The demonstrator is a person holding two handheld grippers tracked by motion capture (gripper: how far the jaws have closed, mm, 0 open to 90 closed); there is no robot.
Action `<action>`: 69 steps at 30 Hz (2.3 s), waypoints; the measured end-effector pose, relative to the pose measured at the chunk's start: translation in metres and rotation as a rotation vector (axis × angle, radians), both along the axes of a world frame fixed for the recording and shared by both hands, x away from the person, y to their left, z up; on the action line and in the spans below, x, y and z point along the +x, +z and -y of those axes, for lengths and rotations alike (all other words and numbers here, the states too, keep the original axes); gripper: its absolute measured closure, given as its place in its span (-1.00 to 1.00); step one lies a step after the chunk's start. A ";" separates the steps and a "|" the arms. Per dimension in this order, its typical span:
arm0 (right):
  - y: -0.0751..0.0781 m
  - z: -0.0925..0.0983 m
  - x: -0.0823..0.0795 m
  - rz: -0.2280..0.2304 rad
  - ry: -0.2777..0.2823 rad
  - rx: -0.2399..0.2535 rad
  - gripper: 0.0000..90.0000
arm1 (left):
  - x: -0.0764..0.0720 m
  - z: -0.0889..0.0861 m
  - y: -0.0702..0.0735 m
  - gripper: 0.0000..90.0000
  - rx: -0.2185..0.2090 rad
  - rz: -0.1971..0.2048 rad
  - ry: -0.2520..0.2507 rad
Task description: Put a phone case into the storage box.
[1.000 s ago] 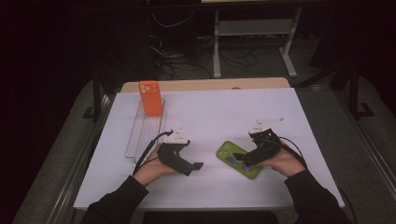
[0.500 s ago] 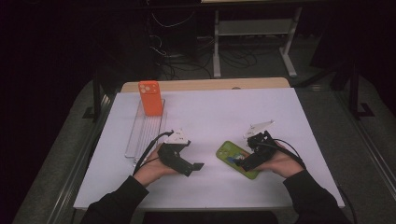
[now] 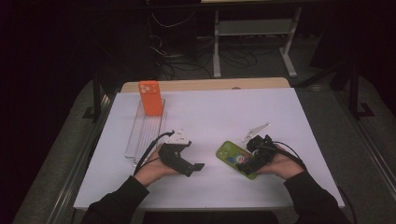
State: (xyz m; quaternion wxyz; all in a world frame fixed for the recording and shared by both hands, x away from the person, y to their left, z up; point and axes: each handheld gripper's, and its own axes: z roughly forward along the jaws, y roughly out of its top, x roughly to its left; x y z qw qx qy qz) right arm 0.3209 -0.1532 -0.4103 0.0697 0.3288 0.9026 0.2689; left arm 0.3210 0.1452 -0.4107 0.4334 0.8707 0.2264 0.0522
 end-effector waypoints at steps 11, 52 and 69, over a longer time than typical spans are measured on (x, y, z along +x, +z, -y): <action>-0.011 -0.005 -0.001 -0.047 0.001 -0.079 -1.00 | 0.000 0.001 -0.001 -1.00 -0.001 -0.008 0.004; -0.024 -0.009 -0.003 -0.076 -0.024 -0.128 -0.66 | 0.000 0.002 -0.003 -1.00 -0.001 -0.030 -0.002; 0.003 0.002 0.007 -0.048 0.012 -0.059 -0.66 | 0.007 0.002 0.006 -1.00 0.010 -0.026 -0.029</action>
